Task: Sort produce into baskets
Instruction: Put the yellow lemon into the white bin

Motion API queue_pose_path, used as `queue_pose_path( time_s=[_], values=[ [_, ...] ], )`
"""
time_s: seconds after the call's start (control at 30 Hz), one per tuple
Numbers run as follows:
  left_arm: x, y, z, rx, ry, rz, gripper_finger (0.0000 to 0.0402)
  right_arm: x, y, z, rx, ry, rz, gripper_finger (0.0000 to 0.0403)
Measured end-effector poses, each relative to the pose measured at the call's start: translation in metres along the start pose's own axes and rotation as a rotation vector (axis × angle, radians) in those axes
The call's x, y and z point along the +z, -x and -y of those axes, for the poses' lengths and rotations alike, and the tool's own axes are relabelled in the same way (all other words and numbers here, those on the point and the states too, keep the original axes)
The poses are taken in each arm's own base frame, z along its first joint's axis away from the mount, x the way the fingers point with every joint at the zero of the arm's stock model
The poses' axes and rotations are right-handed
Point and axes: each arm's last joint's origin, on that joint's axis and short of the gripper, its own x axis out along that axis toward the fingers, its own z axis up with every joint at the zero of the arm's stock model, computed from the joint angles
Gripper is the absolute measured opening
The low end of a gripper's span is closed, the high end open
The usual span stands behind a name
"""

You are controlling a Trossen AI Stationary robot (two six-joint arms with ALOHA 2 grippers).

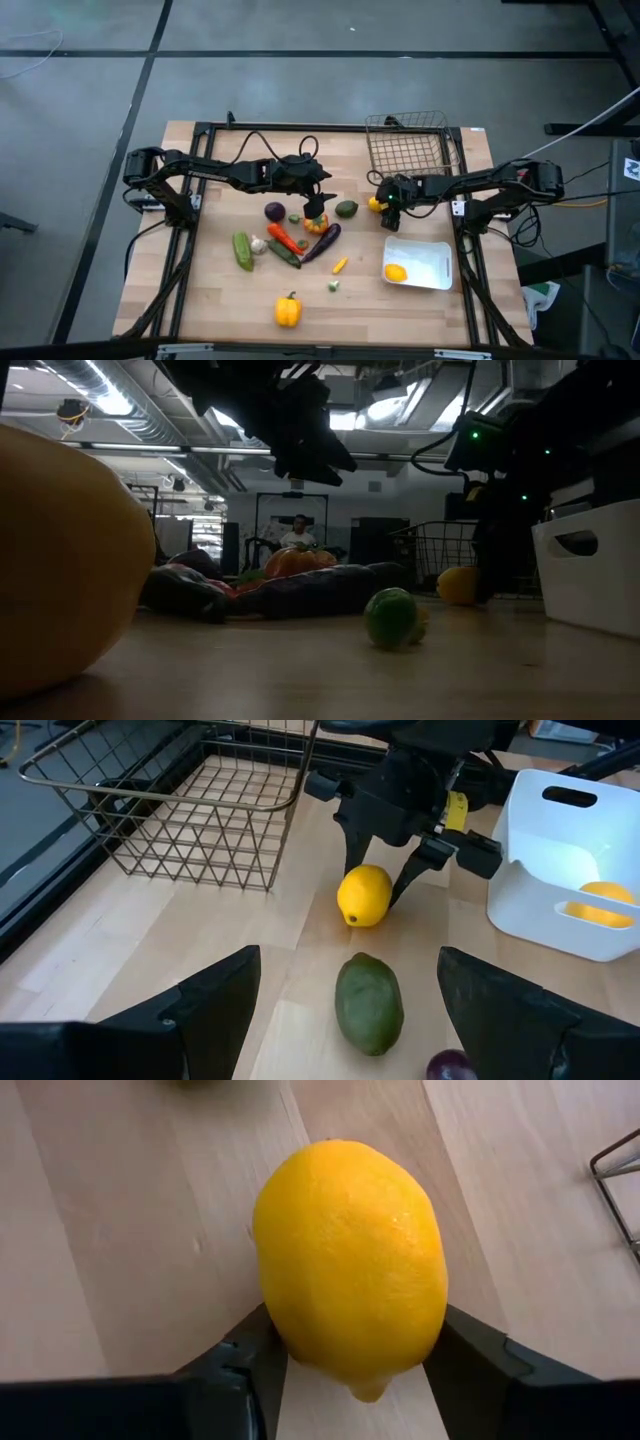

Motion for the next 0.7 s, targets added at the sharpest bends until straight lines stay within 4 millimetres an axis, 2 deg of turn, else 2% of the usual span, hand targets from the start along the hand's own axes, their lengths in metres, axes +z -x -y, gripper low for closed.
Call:
queue_pose_path(
  time_s=[0.17, 0.33, 0.57, 0.7],
  values=[
    [0.000, 0.000, 0.000, 0.000, 0.001, 0.000, 0.0301, 0.000, 0.000, 0.000, 0.008, -0.005, -0.001, 0.0191],
    [0.000, 0.000, 0.000, 0.000, 0.001, 0.000, 0.0301, 0.002, 0.007, -0.003, 0.109, -0.026, -0.006, 0.0192],
    [-0.001, 0.000, 0.000, 0.001, 0.000, -0.005, 0.0301, 0.025, 0.036, -0.004, 0.119, -0.034, -0.011, 0.0192],
    [-0.001, 0.000, 0.000, 0.001, 0.000, -0.005, 0.0301, 0.035, 0.060, -0.016, 0.150, 0.009, -0.043, 0.0193]
  ],
)
